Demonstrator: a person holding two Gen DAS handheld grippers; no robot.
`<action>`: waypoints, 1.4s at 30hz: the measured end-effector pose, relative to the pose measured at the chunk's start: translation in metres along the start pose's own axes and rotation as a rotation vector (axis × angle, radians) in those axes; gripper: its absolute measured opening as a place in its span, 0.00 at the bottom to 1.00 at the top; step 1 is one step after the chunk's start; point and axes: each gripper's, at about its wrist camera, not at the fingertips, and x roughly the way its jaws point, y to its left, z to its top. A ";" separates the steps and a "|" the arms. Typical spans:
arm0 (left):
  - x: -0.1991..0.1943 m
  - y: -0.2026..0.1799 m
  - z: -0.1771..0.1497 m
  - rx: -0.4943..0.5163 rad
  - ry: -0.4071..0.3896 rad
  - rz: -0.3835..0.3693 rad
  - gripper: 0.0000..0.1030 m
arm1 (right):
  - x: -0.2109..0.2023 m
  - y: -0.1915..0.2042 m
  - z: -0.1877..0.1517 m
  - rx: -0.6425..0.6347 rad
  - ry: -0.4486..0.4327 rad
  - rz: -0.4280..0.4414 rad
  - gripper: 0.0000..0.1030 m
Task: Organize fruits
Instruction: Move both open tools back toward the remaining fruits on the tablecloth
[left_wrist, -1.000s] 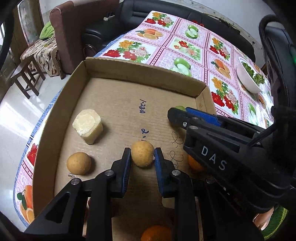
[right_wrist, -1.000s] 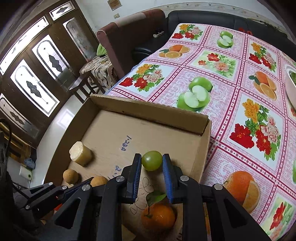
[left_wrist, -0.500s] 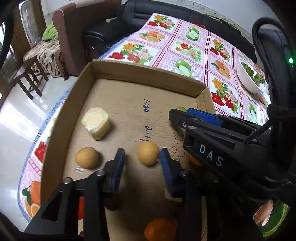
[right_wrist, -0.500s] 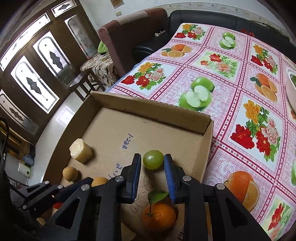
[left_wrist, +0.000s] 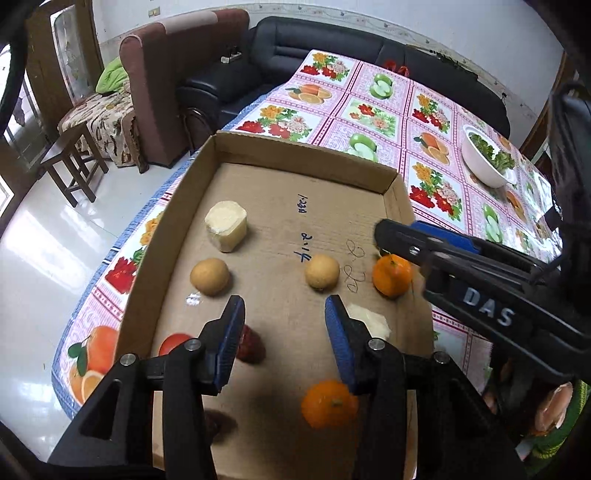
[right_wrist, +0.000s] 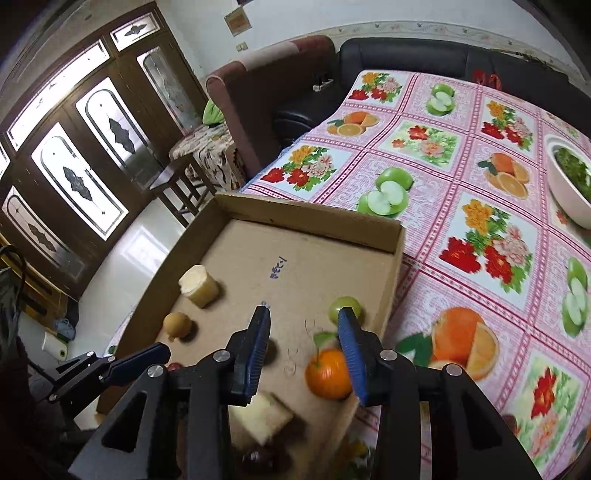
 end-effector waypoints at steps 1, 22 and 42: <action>-0.002 -0.001 -0.001 0.002 -0.004 0.002 0.42 | -0.006 -0.001 -0.004 0.006 -0.009 0.001 0.39; -0.039 -0.035 -0.033 0.044 -0.041 -0.107 0.42 | -0.120 -0.073 -0.110 0.186 -0.137 -0.079 0.42; -0.039 -0.122 -0.052 0.205 0.006 -0.206 0.42 | -0.172 -0.141 -0.211 0.366 -0.167 -0.196 0.43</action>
